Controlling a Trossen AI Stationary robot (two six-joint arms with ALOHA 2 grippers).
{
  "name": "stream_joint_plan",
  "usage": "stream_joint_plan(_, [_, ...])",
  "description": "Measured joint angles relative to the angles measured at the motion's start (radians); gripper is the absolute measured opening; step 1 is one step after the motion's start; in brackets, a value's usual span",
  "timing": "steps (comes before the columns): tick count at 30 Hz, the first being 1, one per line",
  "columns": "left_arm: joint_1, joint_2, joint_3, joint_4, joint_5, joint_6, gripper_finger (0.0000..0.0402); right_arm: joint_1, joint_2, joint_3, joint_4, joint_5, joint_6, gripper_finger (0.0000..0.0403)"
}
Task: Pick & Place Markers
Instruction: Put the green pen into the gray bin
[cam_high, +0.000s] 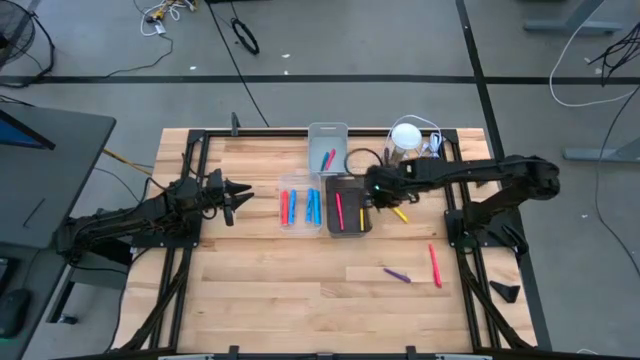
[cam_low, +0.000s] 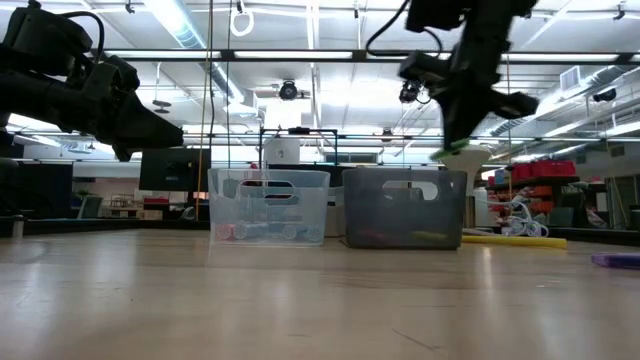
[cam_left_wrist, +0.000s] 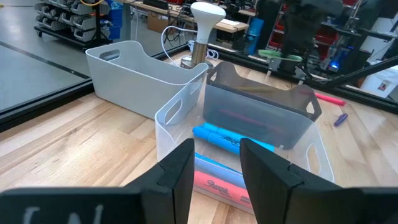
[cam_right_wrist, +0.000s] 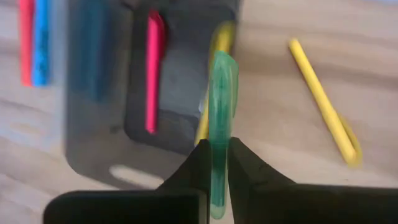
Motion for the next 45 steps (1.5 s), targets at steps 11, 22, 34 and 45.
stream_joint_plan(11, [0.000, 0.000, 0.000, 0.000, 0.000, 0.000, 0.0135, -0.159, 0.229, 0.274, 0.007, 0.003, -0.182, 0.0023])
stream_joint_plan(22, [0.000, 0.000, 0.000, 0.000, 0.000, 0.000, 0.0135, -0.270, 0.434, 0.516, 0.009, 0.031, -0.308, 0.0023])
stream_joint_plan(34, [0.000, 0.000, 0.000, 0.000, 0.000, 0.000, 0.0135, -0.352, 0.598, 0.728, 0.032, 0.053, -0.359, 0.0023])
stream_joint_plan(45, [0.000, 0.000, 0.000, 0.000, 0.000, 0.000, 0.0135, -0.359, 0.722, 0.747, 0.082, 0.021, -0.351, 0.0023])
